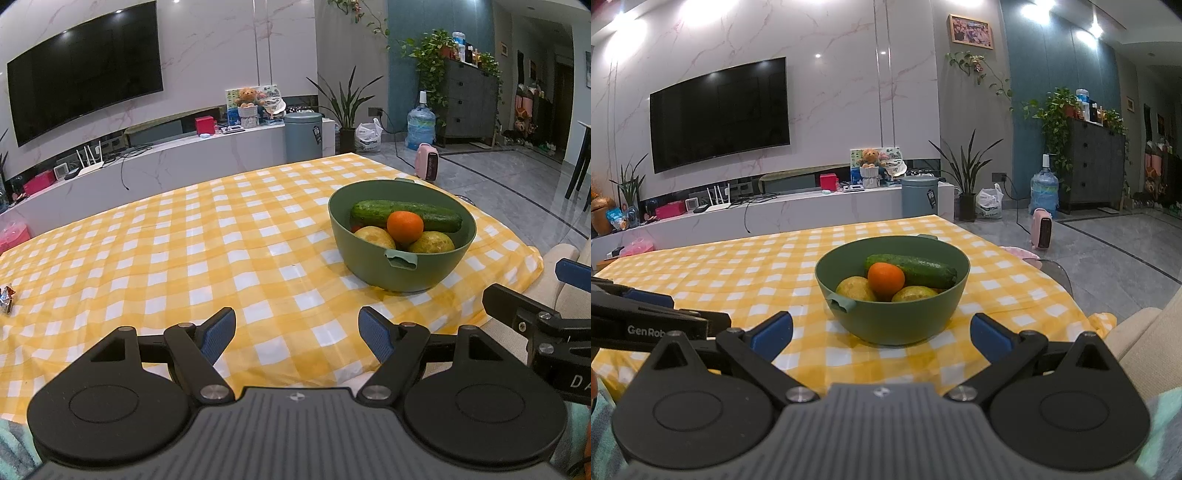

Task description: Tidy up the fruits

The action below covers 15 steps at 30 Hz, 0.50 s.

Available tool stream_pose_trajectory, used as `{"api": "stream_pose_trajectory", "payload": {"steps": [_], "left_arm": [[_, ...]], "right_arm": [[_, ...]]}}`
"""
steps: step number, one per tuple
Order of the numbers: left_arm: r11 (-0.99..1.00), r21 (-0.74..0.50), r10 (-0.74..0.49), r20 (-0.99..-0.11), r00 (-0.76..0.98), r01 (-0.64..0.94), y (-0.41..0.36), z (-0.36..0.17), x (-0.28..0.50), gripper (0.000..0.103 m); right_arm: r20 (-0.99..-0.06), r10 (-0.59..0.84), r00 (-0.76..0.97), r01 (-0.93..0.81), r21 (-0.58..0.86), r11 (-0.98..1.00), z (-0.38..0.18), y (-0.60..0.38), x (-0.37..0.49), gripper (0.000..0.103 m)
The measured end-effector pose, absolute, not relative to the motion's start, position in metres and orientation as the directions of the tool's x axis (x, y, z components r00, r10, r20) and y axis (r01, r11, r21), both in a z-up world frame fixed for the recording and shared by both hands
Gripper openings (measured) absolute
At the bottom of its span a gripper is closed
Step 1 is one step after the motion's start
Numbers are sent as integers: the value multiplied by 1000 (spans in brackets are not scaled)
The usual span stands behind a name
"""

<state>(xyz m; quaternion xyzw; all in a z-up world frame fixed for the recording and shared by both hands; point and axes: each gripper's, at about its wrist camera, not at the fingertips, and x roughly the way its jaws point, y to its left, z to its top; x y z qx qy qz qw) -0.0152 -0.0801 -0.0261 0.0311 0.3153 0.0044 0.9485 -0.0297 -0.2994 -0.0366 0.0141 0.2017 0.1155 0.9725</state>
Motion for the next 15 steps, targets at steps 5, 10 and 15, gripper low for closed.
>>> {"api": "stream_pose_trajectory", "payload": {"steps": [5, 10, 15], "left_arm": [[998, 61, 28, -596, 803, 10, -79, -26, -16, 89], [998, 57, 32, -594, 804, 3, -76, -24, -18, 89], [999, 43, 27, -599, 800, -2, -74, -21, -20, 89]], "right_arm": [[-389, 230, 892, -219, 73, 973, -37, -300, -30, 99], [-389, 230, 892, -219, 72, 973, -37, -300, -30, 99], [-391, 229, 891, -218, 71, 973, -37, -299, -30, 99]]}}
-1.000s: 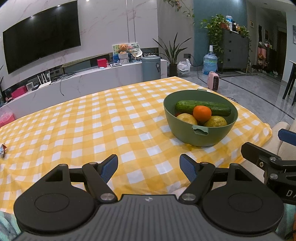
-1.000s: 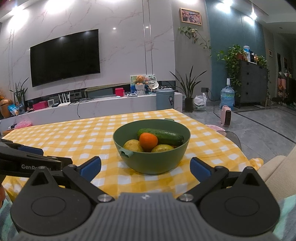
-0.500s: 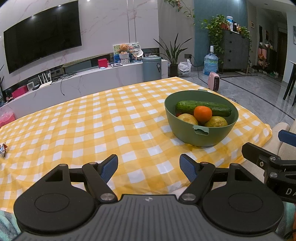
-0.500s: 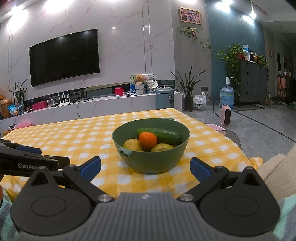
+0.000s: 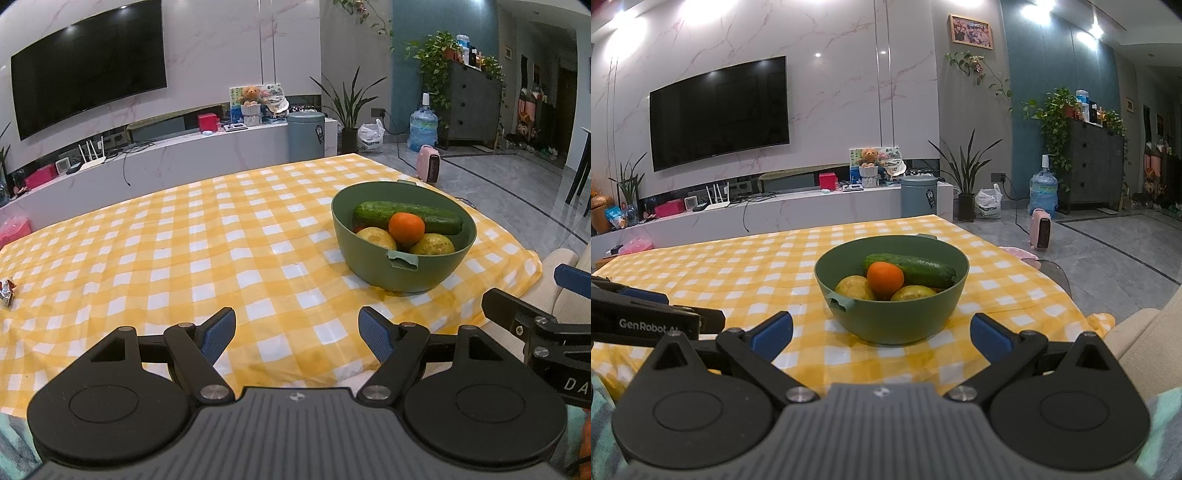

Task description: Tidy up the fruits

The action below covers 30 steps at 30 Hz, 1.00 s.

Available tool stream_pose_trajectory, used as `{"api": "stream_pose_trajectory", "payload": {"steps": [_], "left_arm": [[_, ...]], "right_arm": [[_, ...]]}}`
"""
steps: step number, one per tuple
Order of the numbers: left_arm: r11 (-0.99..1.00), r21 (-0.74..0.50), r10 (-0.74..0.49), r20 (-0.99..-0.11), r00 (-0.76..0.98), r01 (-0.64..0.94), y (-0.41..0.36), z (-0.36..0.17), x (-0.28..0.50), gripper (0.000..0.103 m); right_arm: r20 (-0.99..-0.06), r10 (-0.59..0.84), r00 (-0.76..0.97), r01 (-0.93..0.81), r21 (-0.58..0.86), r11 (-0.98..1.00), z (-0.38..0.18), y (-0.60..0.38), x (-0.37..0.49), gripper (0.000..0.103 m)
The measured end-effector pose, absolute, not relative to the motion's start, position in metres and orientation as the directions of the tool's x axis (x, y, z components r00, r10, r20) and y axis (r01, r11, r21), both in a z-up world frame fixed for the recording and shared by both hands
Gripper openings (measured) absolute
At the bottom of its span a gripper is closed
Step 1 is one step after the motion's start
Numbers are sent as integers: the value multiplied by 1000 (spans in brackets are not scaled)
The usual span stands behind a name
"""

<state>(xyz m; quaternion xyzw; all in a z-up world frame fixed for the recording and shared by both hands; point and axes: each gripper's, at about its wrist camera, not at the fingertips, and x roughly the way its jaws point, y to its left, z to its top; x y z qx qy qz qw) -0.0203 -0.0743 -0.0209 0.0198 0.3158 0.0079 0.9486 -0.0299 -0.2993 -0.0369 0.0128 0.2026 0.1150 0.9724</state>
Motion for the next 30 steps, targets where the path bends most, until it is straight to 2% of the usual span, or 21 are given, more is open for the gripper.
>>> {"api": "stream_pose_trajectory", "payload": {"steps": [30], "left_arm": [[999, 44, 22, -610, 792, 5, -80, -21, -22, 89]], "right_arm": [[-403, 223, 888, -212, 73, 975, -39, -298, -29, 99]]}}
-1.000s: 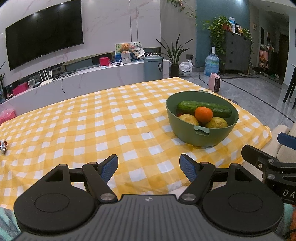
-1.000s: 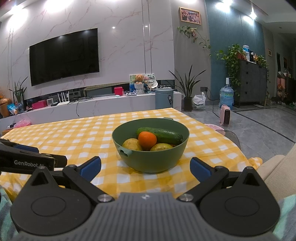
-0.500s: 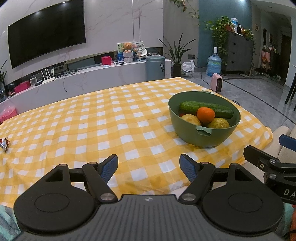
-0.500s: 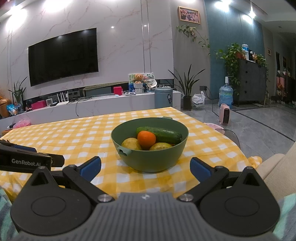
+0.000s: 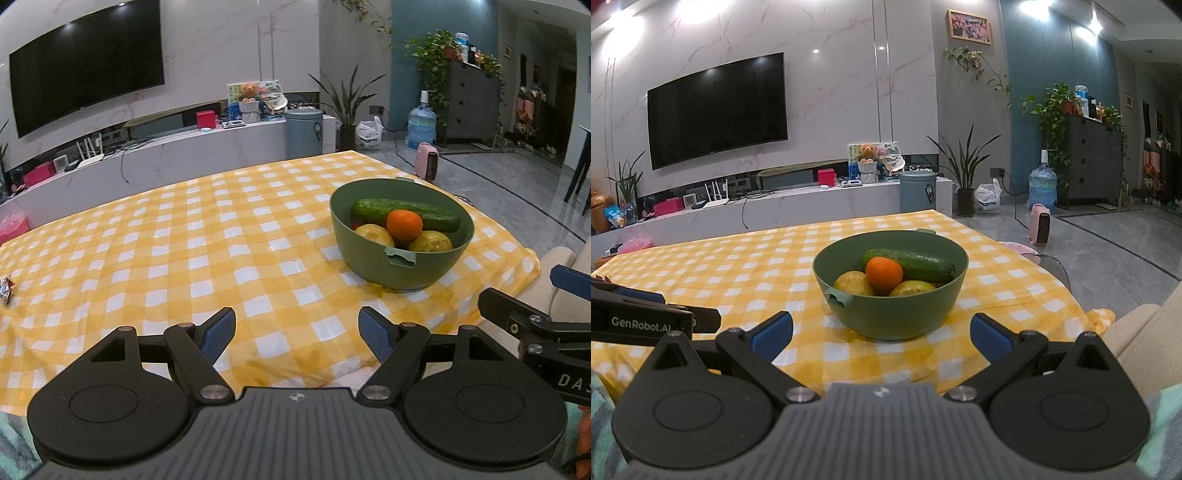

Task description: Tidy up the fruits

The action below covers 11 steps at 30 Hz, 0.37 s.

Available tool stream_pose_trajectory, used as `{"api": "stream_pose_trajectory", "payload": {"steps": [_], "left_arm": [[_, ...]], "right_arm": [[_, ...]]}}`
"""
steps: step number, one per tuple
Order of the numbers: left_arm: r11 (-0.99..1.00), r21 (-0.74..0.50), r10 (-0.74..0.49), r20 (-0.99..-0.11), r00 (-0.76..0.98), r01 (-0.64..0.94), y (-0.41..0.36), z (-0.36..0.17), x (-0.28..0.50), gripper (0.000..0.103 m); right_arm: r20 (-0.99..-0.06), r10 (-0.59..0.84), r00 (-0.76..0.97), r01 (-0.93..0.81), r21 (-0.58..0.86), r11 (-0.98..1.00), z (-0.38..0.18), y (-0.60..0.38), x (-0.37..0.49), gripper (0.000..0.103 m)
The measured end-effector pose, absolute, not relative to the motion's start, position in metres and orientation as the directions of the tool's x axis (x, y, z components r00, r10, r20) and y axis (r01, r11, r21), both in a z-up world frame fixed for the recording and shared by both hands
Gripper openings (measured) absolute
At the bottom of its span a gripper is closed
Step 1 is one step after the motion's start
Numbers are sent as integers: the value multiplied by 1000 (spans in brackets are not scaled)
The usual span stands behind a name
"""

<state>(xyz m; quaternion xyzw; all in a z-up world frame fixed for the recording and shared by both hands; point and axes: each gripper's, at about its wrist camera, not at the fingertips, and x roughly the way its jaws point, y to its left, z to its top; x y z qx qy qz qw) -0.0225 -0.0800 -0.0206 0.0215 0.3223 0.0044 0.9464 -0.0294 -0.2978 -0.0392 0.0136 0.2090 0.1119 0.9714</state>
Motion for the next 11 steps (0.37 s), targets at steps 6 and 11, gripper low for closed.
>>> {"api": "stream_pose_trajectory", "payload": {"steps": [6, 11], "left_arm": [[999, 39, 6, -606, 796, 22, -82, -19, -23, 89], [1000, 22, -3, -599, 800, 20, -80, -18, -24, 89]], "right_arm": [[-404, 223, 887, -212, 73, 975, -39, -297, -29, 99], [-408, 223, 885, -212, 73, 975, -41, -297, -28, 99]]}}
